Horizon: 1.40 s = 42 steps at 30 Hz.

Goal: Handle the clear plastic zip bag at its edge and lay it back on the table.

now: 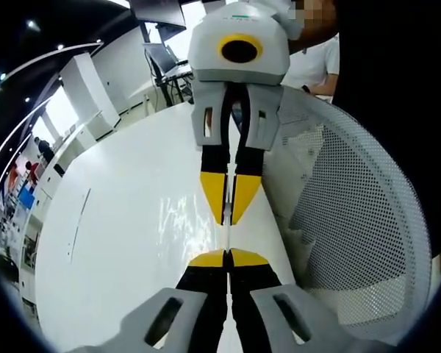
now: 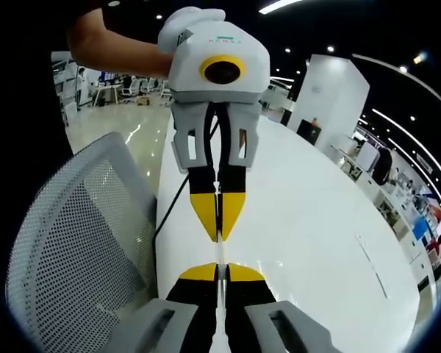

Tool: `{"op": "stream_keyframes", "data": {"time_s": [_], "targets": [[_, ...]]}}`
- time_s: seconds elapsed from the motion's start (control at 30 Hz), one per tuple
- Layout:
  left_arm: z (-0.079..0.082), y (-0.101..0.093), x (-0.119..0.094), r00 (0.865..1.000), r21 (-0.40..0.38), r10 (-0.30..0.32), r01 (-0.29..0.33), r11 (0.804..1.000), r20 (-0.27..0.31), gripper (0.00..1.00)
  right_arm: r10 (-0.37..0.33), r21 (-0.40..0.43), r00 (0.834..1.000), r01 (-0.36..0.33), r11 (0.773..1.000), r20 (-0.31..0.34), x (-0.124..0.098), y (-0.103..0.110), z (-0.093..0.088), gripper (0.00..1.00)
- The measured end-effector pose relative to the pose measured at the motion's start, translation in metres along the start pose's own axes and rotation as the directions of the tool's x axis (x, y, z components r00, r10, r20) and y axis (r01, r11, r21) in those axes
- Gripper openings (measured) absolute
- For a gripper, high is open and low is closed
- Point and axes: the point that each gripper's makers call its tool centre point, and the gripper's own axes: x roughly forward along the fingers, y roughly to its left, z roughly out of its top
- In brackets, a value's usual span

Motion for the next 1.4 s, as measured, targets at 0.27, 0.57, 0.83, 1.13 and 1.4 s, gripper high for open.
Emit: {"op": "stream_keyframes", "data": {"time_s": [0.27,0.57,0.83,1.13,1.4], "targets": [[0.0004,-0.0007,-0.0009,1.000,-0.003,0.001,-0.001,1.000,0.002,0.00,0.001,0.001,1.000,-0.001,1.000,0.001,0.0001,0.0004,0.0008,0.00],[0.0010,0.0001,-0.0017,1.000,-0.004,0.002,-0.002,1.000,0.001,0.00,-0.002,0.006,1.000,0.002,1.000,0.003,0.0003,-0.0009,0.0013,0.00],[0.0009,-0.0011,-0.0026,1.000,-0.009,0.002,-0.002,1.000,0.000,0.00,0.000,0.010,1.000,0.000,1.000,0.003,0.0007,-0.0007,-0.0005,0.00],[0.0000,-0.0010,-0.0033,1.000,-0.012,0.003,-0.003,1.000,0.001,0.00,0.000,0.010,1.000,0.000,1.000,0.003,0.0002,-0.0006,0.0003,0.00],[-0.0027,-0.0005,-0.0039,1.000,-0.016,0.002,-0.002,1.000,0.001,0.00,0.000,0.012,1.000,0.000,1.000,0.004,-0.0004,-0.0002,0.0007,0.00]]}}
